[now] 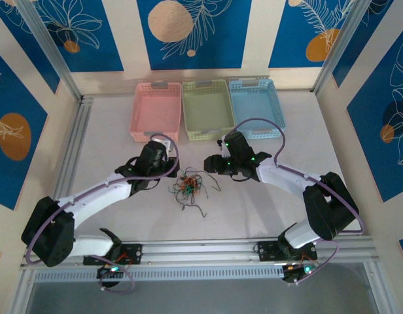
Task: Untangle the cables
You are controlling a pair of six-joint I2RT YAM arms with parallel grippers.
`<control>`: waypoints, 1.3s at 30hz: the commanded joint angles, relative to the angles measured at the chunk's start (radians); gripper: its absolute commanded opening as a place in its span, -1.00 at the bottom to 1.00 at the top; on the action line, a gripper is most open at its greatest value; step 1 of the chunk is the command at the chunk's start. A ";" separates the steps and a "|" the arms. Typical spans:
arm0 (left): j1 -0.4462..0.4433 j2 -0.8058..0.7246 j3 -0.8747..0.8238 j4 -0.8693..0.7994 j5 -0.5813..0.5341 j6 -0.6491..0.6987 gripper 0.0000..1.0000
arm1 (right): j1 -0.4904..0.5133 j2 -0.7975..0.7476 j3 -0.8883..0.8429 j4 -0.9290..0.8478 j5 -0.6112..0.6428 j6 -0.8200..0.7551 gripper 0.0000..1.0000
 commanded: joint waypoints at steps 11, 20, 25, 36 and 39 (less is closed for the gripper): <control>-0.007 -0.131 0.215 -0.150 0.018 0.021 -1.00 | 0.014 -0.129 -0.113 0.150 -0.016 -0.018 0.00; -0.007 -0.222 0.282 -0.215 0.061 0.031 -1.00 | 0.084 -0.299 -0.280 0.373 0.007 -0.108 0.17; -0.007 -0.211 0.356 -0.328 0.102 0.090 -1.00 | 0.116 -0.316 -0.288 0.412 0.046 -0.191 0.22; -0.007 -0.220 0.533 -0.571 0.150 0.187 -1.00 | -0.001 -0.304 -0.139 0.201 -0.273 -0.423 0.16; -0.008 -0.225 0.567 -0.601 0.145 0.190 -1.00 | -0.026 -0.301 -0.135 0.205 -0.395 -0.439 0.16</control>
